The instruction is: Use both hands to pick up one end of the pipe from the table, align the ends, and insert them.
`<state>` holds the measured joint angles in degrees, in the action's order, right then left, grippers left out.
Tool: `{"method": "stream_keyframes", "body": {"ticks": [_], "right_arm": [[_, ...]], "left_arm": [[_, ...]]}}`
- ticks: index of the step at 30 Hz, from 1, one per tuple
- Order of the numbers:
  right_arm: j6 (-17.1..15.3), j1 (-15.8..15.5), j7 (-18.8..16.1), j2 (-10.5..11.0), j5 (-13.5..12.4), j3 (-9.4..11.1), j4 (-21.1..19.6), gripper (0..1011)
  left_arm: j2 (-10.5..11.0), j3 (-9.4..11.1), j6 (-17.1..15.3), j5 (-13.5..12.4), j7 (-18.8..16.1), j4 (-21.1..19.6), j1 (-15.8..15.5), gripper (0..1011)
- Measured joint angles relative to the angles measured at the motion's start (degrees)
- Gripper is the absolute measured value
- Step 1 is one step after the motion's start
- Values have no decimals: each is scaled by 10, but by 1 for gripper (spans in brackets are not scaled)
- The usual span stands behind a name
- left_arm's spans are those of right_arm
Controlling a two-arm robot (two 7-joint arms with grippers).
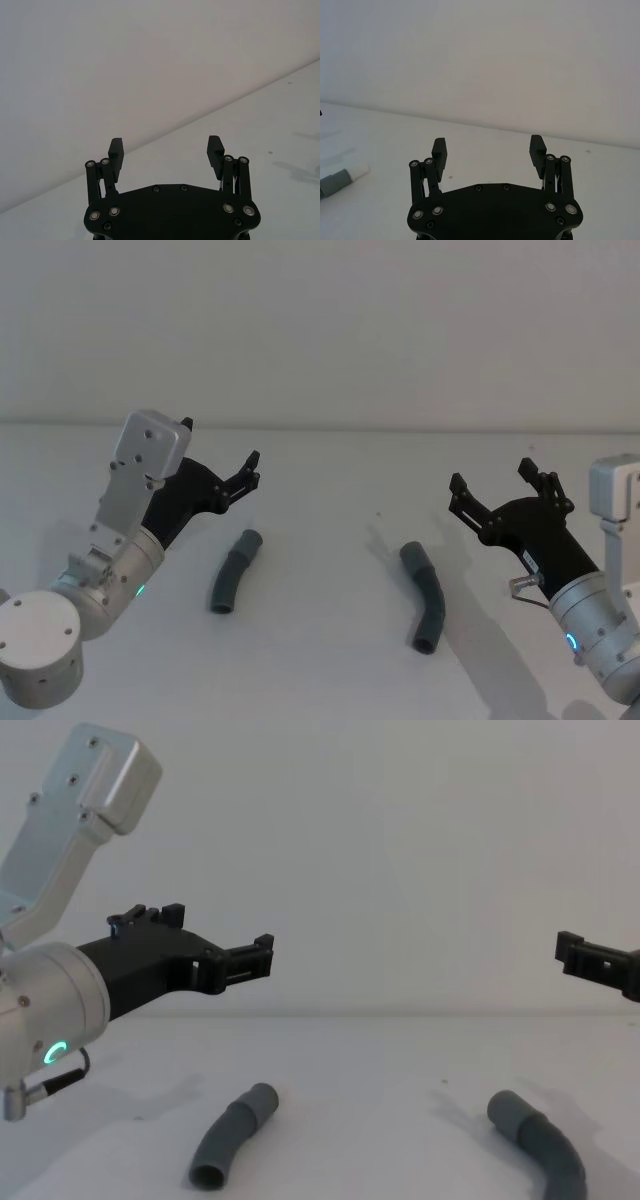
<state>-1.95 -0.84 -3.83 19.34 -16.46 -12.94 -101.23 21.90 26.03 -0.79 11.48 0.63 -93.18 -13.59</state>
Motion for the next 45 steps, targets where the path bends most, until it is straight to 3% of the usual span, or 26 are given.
{"method": "stream_keyframes", "body": {"ticks": [45], "right_arm": [[0,0,0,0,0,0,0,1000]], "left_arm": [[0,0,0,0,0,0,0,1001]]}}
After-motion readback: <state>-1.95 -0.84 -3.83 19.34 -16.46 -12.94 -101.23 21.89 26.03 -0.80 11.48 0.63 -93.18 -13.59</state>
